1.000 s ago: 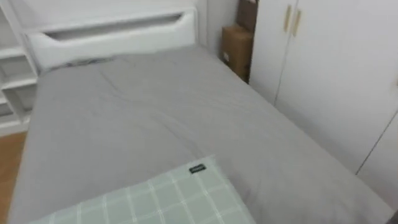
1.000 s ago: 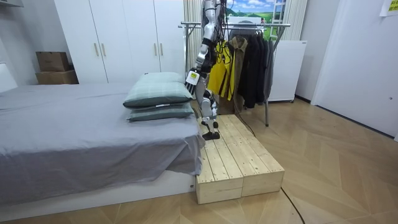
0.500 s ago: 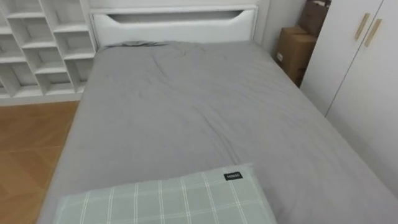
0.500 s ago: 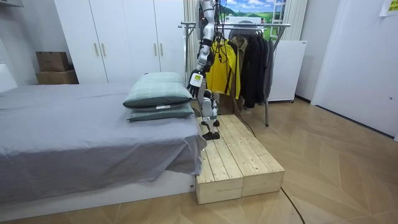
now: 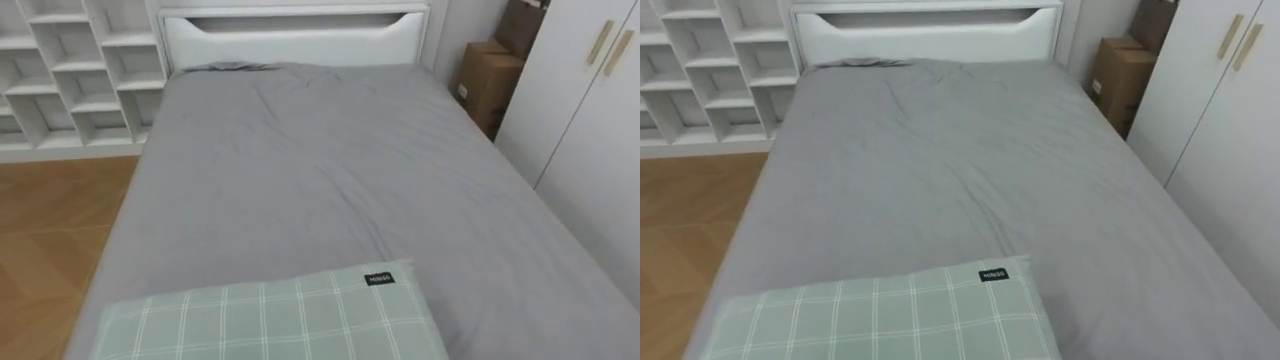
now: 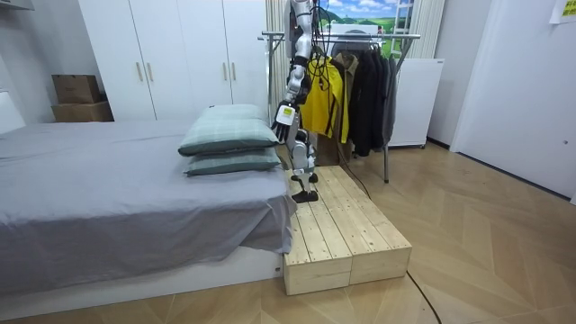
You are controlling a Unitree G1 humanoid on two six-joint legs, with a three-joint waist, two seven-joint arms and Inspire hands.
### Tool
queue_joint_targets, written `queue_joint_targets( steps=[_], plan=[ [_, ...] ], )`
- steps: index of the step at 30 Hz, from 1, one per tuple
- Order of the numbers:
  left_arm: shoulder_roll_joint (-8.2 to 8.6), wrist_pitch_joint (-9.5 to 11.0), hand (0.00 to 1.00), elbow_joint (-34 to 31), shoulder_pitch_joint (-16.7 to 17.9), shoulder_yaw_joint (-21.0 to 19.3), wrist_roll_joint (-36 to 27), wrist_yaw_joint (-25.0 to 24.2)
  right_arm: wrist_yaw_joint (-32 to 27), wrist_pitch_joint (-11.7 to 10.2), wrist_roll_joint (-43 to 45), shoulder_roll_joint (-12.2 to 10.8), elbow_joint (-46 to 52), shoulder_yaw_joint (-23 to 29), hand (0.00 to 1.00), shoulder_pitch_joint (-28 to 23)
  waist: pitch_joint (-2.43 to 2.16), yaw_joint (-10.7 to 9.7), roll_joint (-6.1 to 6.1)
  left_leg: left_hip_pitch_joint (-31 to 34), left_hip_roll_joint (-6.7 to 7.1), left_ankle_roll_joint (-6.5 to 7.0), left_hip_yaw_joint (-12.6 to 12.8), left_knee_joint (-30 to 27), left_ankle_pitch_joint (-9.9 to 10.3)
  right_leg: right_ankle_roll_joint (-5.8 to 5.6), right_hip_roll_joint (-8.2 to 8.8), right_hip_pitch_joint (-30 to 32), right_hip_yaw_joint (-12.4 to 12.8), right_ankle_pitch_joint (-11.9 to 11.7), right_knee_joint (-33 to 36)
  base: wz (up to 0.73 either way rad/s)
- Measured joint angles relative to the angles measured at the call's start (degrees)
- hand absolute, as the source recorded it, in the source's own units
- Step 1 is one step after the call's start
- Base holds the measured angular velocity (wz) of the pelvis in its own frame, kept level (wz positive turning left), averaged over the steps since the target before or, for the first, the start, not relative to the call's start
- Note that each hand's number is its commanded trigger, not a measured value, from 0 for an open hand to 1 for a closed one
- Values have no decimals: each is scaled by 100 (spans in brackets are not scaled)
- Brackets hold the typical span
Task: Hang clothes
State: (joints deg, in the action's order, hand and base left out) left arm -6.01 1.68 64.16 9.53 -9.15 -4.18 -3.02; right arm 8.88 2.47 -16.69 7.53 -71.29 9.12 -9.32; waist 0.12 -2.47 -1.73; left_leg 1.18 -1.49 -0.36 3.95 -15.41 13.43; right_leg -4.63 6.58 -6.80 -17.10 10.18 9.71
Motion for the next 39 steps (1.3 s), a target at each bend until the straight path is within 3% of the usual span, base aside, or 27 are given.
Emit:
queue_joint_targets(
  steps=[10,15,26,35,39],
  plan=[
    [-52,44,0,5,-99,184,161,-48,55,-63,0,2,-5,-4,0,7,-21,-14,55,10,7,1,22,-28,-3,7,1,40,42,-6,-3,-1],
    [-79,80,0,17,-81,264,151,-82,51,-81,-1,6,4,-8,0,28,16,-10,93,-36,6,1,88,19,-3,7,4,41,122,-6,-5,-6],
    [-101,142,0,21,-29,262,148,-1,57,-171,-7,5,-3,-108,0,29,6,-12,40,-106,10,2,94,99,-15,7,4,48,124,-5,-5,0],
    [-100,142,0,22,-17,264,148,36,65,-169,-23,2,-5,-117,0,25,34,-13,-5,-166,10,-1,96,157,-25,6,5,40,127,-5,-6,0],
    [-100,142,0,19,-6,261,155,29,80,-168,-70,3,-7,-104,0,24,16,-16,25,-176,10,-5,99,180,-32,6,2,41,129,-5,-7,0]
  ],
)
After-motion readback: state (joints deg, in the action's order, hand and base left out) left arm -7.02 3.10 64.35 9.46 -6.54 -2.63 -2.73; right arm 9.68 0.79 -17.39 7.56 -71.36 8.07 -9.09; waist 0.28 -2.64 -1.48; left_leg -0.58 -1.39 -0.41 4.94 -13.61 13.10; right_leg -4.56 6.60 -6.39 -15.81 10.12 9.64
